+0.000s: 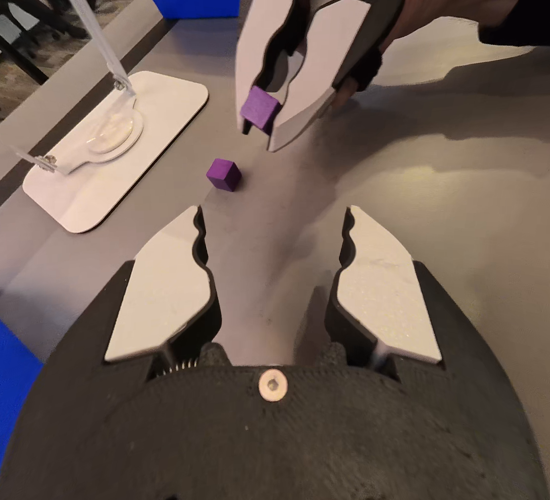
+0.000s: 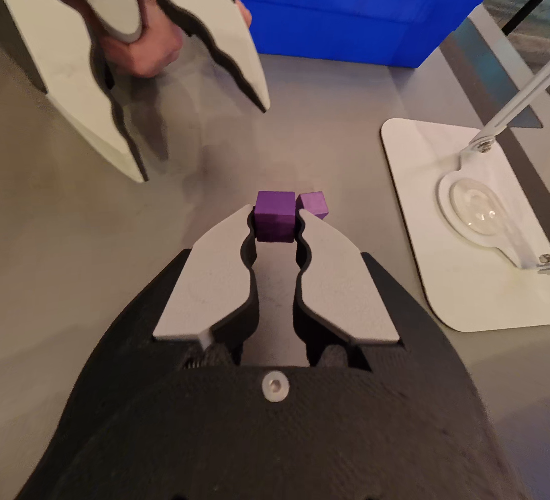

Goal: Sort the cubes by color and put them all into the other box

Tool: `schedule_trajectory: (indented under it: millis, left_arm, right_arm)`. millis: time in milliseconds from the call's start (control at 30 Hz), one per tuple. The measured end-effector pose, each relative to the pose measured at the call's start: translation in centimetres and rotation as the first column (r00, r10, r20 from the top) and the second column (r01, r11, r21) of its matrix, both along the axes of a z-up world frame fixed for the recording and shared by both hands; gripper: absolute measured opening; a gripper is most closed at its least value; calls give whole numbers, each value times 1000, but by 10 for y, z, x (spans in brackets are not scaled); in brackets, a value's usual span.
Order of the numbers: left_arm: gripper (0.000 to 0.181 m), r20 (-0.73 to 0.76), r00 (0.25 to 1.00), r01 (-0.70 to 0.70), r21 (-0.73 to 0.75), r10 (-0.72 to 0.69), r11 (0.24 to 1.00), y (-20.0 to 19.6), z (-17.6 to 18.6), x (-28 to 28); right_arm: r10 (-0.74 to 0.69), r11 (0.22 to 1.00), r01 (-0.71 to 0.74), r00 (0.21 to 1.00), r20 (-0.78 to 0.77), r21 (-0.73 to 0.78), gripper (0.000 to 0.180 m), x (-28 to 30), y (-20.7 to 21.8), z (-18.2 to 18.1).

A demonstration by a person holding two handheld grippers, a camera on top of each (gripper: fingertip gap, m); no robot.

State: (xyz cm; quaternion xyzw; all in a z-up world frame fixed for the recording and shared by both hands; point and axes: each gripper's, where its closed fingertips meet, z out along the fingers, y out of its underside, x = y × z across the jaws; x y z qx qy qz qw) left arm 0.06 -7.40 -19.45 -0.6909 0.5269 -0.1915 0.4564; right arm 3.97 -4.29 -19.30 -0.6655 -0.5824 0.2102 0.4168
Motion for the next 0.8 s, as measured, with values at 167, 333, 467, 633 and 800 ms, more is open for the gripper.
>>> schedule_trajectory:
  millis: [167, 333, 467, 633, 800]
  left_arm:
    - [87, 62, 997, -38, -71, 42, 997, 14, 5, -4]
    - [75, 325, 945, 94, -340, 23, 936, 7, 31, 20]
    - [66, 573, 820, 372, -537, 3, 757, -9, 55, 49]
    - [50, 754, 656, 672, -565, -33, 478, -42, 85, 75]
    - [27, 818, 575, 759, -529, -8, 379, -54, 94, 92]
  right_arm:
    - [-13, 1000, 13, 1000, 28, -3, 23, 4, 0, -2]
    - [7, 985, -7, 1000, 2, 175, 23, -2, -14, 26]
    - [49, 940, -44, 999, -8, 339, 23, -2, -29, 53]
    - [75, 865, -110, 993, 90, 489, 23, 1, -46, 64]
    - [96, 836, -117, 993, 66, 536, 23, 12, -56, 74]
